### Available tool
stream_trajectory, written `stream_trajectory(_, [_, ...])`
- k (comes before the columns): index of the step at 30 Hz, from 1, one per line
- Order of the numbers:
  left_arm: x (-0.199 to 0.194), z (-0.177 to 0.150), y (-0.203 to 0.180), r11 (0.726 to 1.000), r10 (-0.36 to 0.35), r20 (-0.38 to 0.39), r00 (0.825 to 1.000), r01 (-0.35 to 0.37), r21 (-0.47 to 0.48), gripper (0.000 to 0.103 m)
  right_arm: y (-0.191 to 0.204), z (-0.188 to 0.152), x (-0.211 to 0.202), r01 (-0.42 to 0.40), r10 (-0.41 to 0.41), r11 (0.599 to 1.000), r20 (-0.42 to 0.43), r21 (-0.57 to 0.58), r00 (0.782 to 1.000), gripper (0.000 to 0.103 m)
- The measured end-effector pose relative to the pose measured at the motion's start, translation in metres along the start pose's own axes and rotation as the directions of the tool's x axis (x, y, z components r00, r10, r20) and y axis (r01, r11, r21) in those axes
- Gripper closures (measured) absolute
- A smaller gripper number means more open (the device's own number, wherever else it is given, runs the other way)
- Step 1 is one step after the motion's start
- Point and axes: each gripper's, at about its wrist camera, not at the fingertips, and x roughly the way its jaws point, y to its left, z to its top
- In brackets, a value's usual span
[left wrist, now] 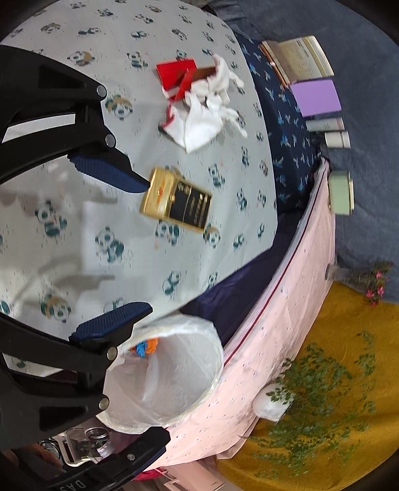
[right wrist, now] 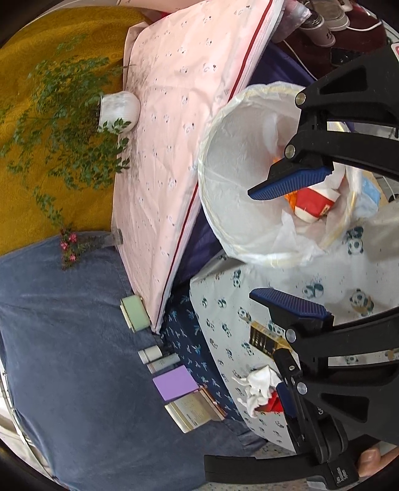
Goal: Collect trash
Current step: 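Withdraw both tools from the wastebasket back over the table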
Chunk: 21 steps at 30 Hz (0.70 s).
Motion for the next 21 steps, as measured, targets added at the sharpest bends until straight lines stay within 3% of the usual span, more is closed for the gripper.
stream_trajectory(14, [-0.015,-0.003,0.106,0.973,0.157,0.011,0.988,-0.153,-0.171,0.015,0.087,-0.019,0.027,-0.081,0.074,0.994,-0.09,-0.074,0.993,0.028])
stream_trajectory(21, [-0.006,0.004,0.156,0.949,0.204,-0.021,0.979,-0.203,-0.243,0.014,0.133,-0.03,0.065,-0.099,0.083,0.991,-0.159,-0.092,0.984,0.02])
